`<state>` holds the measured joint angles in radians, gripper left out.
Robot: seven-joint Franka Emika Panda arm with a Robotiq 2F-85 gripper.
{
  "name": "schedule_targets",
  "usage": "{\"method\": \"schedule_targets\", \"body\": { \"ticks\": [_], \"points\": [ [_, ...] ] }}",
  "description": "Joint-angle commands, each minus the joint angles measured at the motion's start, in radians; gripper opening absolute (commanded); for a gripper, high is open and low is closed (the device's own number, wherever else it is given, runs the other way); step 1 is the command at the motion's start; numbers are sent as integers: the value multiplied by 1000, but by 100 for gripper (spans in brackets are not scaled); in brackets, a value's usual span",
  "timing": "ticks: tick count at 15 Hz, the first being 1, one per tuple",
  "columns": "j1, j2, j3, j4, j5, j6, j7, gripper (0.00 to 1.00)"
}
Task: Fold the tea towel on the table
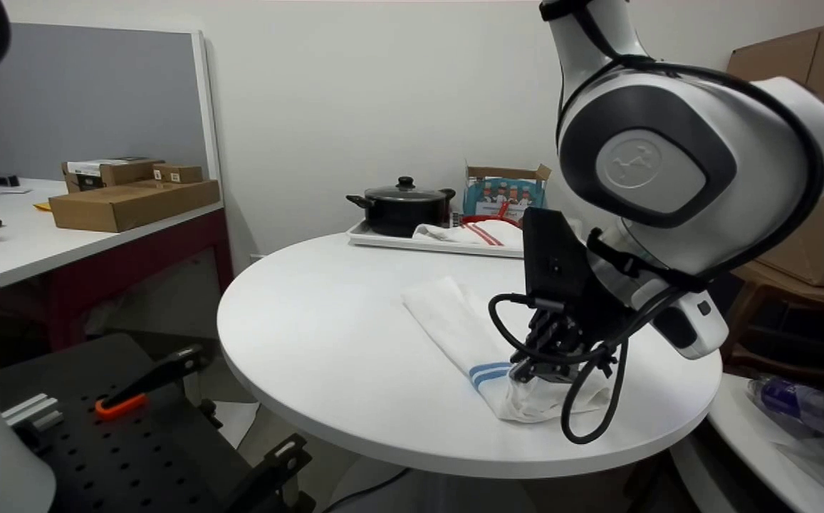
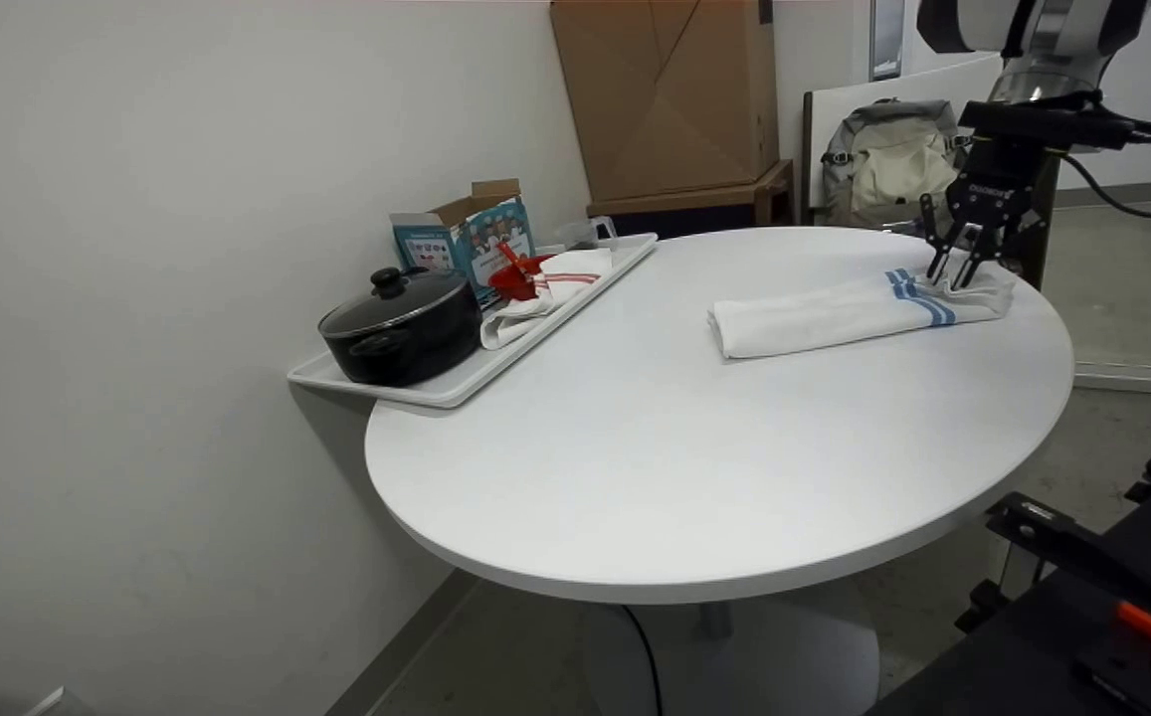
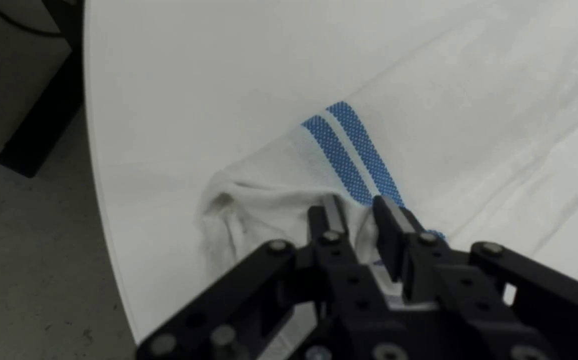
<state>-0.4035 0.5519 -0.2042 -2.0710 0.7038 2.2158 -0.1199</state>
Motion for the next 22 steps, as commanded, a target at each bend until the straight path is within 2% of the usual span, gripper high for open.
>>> {"method": "schedule_targets", "body": {
  "ticks": [1,7,12,16,22],
  "points": [
    [20,-10,3,5,-12,23,46,55],
    [72,-77,-4,-46,-52,116,71,99],
    [102,-167,-37,-103,-186,198,157,100],
    [95,-224,-43,-141,-285,225,186,100],
    [58,-222,-21,-149,-269,232,90,100]
  ]
}}
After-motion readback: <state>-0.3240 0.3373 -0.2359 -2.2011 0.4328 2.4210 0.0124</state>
